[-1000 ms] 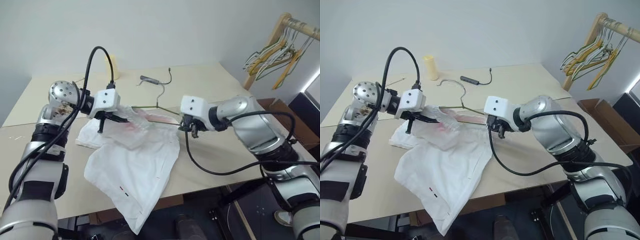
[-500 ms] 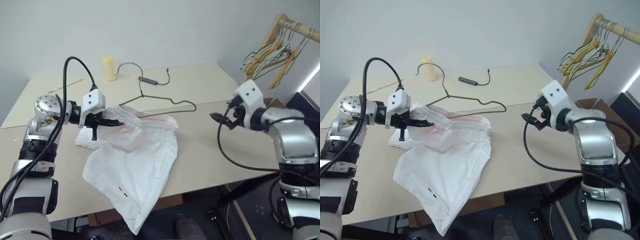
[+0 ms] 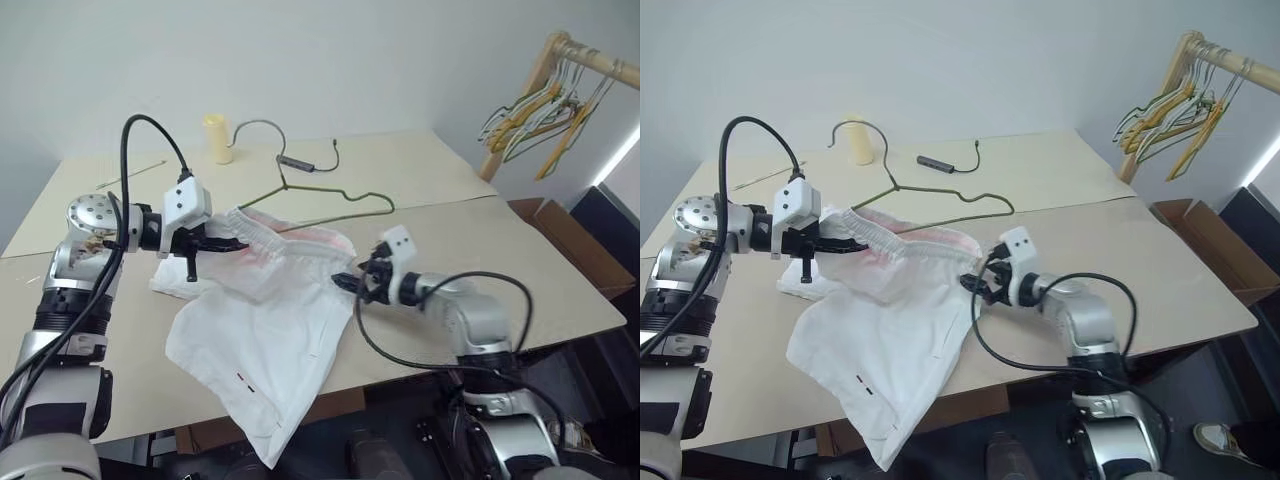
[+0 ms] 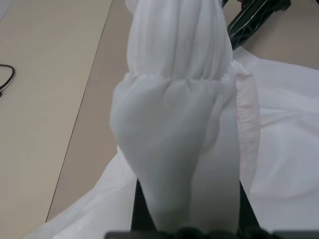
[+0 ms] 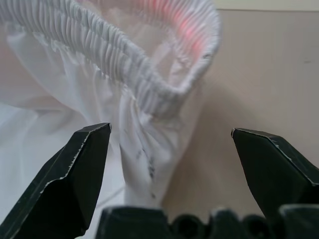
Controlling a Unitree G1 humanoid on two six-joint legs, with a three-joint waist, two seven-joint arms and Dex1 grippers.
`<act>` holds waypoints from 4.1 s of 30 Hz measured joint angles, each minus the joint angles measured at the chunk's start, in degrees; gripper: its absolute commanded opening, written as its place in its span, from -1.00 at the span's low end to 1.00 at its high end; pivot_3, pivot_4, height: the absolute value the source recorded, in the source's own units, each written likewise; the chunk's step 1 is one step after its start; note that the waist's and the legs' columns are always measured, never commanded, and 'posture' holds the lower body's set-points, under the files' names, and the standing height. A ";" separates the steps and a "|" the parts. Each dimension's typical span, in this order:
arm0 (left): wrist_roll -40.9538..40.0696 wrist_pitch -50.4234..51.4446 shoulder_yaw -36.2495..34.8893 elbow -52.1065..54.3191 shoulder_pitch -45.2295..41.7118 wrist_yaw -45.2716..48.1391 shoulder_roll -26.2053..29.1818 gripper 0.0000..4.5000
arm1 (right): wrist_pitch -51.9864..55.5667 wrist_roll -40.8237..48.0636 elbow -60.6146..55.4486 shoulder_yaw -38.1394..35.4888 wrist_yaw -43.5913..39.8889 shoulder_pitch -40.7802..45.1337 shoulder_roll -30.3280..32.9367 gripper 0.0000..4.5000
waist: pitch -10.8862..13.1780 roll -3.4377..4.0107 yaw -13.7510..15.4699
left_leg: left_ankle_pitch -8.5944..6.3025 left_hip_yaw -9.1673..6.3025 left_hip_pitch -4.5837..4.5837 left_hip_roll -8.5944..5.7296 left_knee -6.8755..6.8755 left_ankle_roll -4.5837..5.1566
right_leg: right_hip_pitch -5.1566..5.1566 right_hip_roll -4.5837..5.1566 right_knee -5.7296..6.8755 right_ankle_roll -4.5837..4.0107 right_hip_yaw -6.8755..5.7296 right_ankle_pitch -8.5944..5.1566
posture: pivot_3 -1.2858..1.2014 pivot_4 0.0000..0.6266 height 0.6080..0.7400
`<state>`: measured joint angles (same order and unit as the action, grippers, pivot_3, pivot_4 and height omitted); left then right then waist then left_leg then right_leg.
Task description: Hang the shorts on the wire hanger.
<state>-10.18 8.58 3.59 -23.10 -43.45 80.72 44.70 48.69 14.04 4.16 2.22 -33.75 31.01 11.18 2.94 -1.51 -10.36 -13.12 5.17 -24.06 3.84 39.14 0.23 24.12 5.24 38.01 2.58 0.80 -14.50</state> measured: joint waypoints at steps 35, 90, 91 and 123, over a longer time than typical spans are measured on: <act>1.67 -3.27 0.29 -0.62 6.73 3.08 5.16 -1.00 | -6.26 5.35 -2.19 -5.42 0.67 -2.32 10.79 -0.99 | -0.03 -0.02 -0.83 | 0.00 -0.12 0.00 -0.02 -0.03 0.00 | 0.00 0.03 -0.04 0.02 0.02 0.00 | -0.10 -0.94 1.00; 3.51 7.42 6.96 -1.51 -2.46 1.78 -0.29 -1.00 | -18.71 -0.92 -19.23 2.18 -19.64 6.93 32.94 0.98 | -0.15 -0.19 -1.54 | -0.01 -0.13 0.28 0.02 -0.03 0.01 | -0.18 -0.03 -0.01 0.04 0.05 -0.01 | -0.10 -1.00 1.00; 3.56 6.71 7.37 -1.64 -2.71 2.34 -0.28 -1.00 | -17.93 -1.00 -17.41 3.12 -21.35 9.33 33.81 0.98 | -0.15 -0.19 -1.55 | -0.01 -0.10 0.27 0.01 -0.03 0.01 | -0.21 -0.03 -0.03 0.04 0.05 0.00 | -0.10 -1.00 1.00; 4.22 5.61 8.62 -1.16 -4.90 4.27 -1.88 -1.00 | -20.60 -17.96 17.17 26.76 -39.06 29.92 23.51 -0.47 | -0.17 -0.16 0.12 | -0.02 0.15 -0.12 -0.06 0.05 0.03 | 0.12 0.04 0.00 0.05 -0.02 -0.01 | -0.07 -1.00 1.00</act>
<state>-5.97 14.18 12.21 -24.26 -48.35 84.99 42.82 28.09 -3.92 21.33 28.98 -72.81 60.92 34.70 2.77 -1.67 -10.24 -13.14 5.32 -24.18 3.79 39.19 0.25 24.24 5.29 38.01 2.63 0.78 -14.51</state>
